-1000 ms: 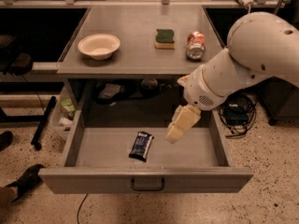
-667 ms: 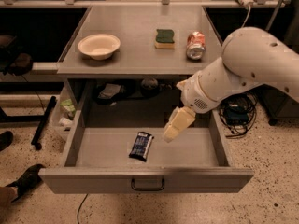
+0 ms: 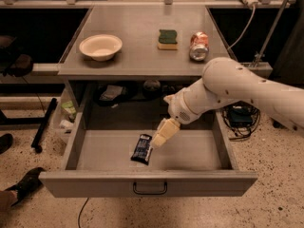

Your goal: Pick rxbar blueberry from top drawer and place on counter

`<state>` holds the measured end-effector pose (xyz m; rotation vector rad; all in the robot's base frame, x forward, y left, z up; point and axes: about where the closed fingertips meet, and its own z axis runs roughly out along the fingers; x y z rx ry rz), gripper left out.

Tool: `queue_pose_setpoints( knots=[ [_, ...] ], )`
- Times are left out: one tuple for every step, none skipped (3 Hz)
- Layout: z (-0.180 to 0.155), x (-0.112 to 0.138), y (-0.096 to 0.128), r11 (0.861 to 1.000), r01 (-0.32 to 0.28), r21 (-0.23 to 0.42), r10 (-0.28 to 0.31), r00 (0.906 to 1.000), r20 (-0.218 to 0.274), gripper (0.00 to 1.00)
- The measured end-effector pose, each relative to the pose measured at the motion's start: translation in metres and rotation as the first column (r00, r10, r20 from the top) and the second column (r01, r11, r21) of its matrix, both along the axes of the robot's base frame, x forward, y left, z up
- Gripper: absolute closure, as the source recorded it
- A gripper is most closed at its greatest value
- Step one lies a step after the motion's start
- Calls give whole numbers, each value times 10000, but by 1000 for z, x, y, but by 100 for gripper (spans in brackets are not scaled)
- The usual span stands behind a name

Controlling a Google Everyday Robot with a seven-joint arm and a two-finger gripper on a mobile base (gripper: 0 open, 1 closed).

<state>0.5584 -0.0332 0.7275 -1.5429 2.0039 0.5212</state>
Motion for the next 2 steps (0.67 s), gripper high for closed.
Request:
queue_pose_setpoints(
  knots=[
    [-31,9,26,9995,-237,210,239,9997,-95,0],
    [-56,18,43,9991,-295,299,296,9996,-32,0]
  ],
)
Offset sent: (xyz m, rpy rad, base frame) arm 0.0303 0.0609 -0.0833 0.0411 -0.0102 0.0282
